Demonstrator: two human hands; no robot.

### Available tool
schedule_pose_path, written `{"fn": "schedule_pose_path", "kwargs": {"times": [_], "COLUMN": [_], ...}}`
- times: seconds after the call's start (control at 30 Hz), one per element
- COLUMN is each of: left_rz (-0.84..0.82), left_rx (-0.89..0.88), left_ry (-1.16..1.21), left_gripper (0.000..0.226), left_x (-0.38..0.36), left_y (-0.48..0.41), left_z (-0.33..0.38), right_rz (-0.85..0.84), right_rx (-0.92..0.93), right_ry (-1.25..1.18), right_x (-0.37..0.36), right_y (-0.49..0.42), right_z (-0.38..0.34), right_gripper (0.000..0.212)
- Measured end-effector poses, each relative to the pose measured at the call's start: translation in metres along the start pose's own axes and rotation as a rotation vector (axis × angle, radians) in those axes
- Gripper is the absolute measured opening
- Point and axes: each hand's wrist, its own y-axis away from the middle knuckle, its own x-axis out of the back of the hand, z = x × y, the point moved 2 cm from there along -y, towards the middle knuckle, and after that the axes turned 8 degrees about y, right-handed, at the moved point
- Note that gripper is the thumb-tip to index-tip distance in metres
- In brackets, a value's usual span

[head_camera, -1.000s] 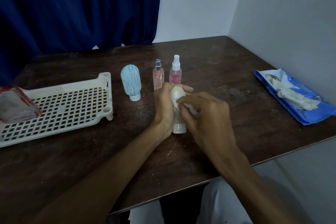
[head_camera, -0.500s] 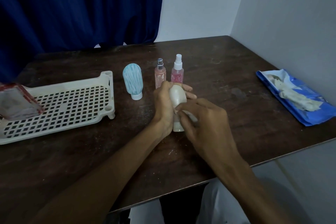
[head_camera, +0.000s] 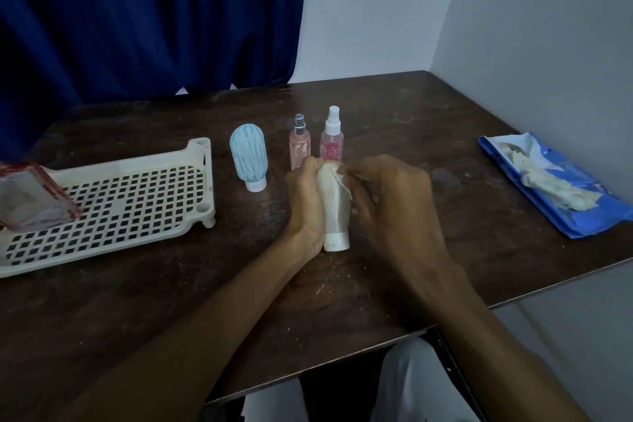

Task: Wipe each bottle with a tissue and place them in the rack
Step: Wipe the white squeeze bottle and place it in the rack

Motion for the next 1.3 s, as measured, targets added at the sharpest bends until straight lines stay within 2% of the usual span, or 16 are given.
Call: {"fn": "schedule_pose_path", "kwargs": {"times": [0.07,0.33,0.43,0.57,0.7,0.93,0.97,1.07,1.1,1.2,1.3], "left_rz": [-0.008,-0.065,-0.032,0.015,0.025,0.095,0.118,0.123,0.125,0.103,0.096], "left_rx": [-0.017,0.004,-0.052,-0.078,-0.125,-0.090,-0.109,-0.171,-0.195,-0.220,-0.243], "left_ry": [-0.007,0.034,-0.049,-0.044,-0.047,-0.009,-0.020,-0.071,-0.083,-0.104,-0.148], "left_gripper": [0.045,0.047,0.046,0.054,0.041,0.043,0.046,0.074,0.076,0.069,0.047], "left_x": [0.000,-0.003,0.001,-0.001,-0.003,0.000,0.001,0.005,0.004,0.002,0.001], "left_y": [-0.002,0.004,0.001,0.001,0.002,0.000,0.000,-0.003,-0.002,-0.002,0.000], "left_z": [0.000,0.004,0.001,0.000,0.003,0.002,0.003,0.003,0.004,0.003,0.003], "right_rz": [-0.006,-0.013,0.035,0.050,0.050,0.013,0.021,0.069,0.075,0.075,0.062], "right_rx": [0.003,-0.079,-0.089,-0.081,-0.091,-0.165,-0.191,-0.247,-0.239,-0.148,-0.034], "right_ry": [-0.005,-0.040,-0.007,0.031,0.009,-0.099,-0.132,-0.186,-0.182,-0.136,-0.078], "right_x": [0.000,0.002,0.000,-0.006,-0.006,0.003,0.006,0.014,0.015,0.015,0.007], "right_y": [0.007,0.042,0.032,0.015,0.023,0.053,0.052,0.042,0.036,0.016,0.003], "right_z": [0.001,-0.008,-0.006,-0.004,-0.006,-0.009,-0.009,-0.006,-0.006,-0.006,-0.007], "right_gripper": [0.013,0.016,0.013,0.013,0.013,0.017,0.016,0.013,0.012,0.009,0.011]}}
